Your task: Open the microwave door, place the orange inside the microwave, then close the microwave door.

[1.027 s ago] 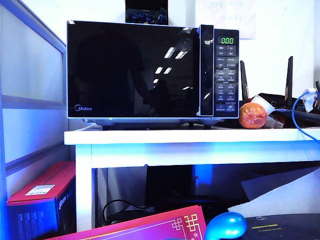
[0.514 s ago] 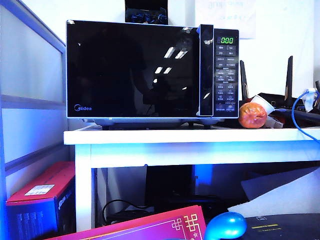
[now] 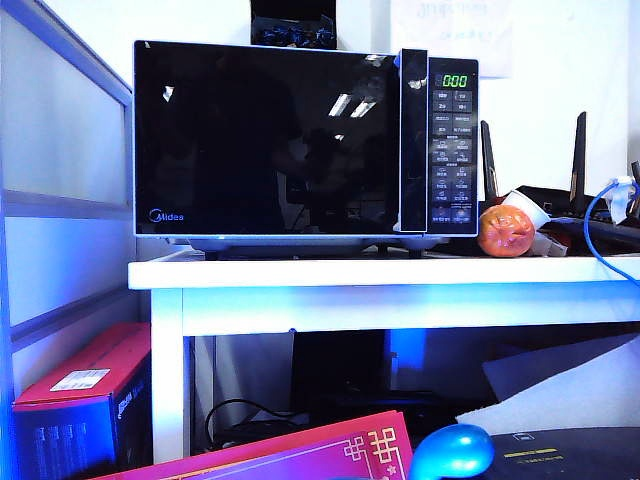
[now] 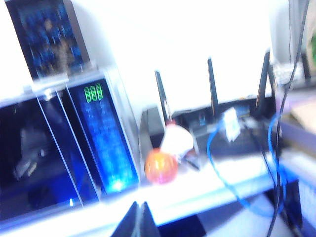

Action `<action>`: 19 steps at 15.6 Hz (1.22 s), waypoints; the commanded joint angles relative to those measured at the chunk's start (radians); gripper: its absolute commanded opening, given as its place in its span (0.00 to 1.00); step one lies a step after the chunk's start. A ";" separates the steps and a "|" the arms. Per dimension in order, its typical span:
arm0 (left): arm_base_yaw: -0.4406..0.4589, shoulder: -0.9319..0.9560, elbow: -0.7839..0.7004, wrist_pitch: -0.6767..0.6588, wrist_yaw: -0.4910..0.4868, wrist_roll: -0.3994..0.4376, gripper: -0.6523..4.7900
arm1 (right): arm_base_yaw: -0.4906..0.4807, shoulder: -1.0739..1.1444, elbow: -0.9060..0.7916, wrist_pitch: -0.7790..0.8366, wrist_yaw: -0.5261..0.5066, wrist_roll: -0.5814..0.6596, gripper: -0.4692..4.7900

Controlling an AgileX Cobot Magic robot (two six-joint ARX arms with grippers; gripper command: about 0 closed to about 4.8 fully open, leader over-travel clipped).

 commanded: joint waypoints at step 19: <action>-0.386 0.486 0.654 -0.689 -0.285 0.379 0.11 | 0.378 0.939 0.625 0.152 -0.176 -0.159 0.09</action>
